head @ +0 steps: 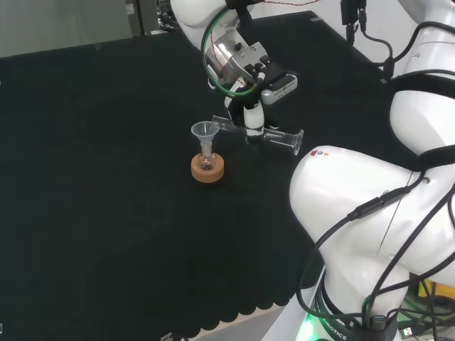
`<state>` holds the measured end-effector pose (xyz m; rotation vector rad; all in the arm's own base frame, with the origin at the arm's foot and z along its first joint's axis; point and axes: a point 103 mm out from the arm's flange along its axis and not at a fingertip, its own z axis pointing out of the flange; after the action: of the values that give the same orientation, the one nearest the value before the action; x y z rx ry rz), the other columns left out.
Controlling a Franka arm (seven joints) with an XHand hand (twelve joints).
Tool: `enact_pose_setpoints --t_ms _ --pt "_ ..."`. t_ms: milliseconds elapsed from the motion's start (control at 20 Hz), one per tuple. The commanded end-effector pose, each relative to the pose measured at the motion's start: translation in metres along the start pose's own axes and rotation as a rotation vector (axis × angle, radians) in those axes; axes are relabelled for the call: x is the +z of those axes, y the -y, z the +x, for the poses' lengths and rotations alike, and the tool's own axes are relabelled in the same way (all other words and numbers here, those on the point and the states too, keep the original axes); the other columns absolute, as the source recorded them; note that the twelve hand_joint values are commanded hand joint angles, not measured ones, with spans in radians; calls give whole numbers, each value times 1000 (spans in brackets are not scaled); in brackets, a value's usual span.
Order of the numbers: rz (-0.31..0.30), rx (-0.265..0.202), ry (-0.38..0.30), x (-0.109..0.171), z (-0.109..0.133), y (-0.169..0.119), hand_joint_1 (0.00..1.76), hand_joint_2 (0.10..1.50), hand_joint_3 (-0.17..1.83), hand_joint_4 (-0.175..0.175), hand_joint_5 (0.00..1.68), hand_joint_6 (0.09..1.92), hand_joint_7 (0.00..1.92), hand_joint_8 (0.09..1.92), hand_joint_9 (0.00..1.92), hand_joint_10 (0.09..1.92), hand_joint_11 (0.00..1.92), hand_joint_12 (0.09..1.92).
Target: Pour the water from the graduated cylinder into the round-bottom flask.
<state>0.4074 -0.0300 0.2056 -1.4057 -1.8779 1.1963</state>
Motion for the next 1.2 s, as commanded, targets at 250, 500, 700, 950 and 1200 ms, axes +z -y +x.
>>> enact_pose_setpoints --t_ms 250,500,700,950,1200 --pt "66 20 7 -5 3 2 1140 1150 -1 -164 922 1088 1201 372 1450 87 1256 779" --pt "84 22 2 -4 0 2 1141 1150 -1 -165 922 1087 1203 371 1451 87 1257 778" --pt "110 36 10 -5 2 1 1141 1149 -1 -165 923 1087 1204 370 1451 87 1257 777" --pt "117 46 18 -8 7 2 1141 1149 -1 -165 923 1086 1207 367 1453 87 1258 776" --pt "136 56 20 -10 6 2 1142 1149 -1 -165 924 1084 1211 364 1455 87 1259 775"
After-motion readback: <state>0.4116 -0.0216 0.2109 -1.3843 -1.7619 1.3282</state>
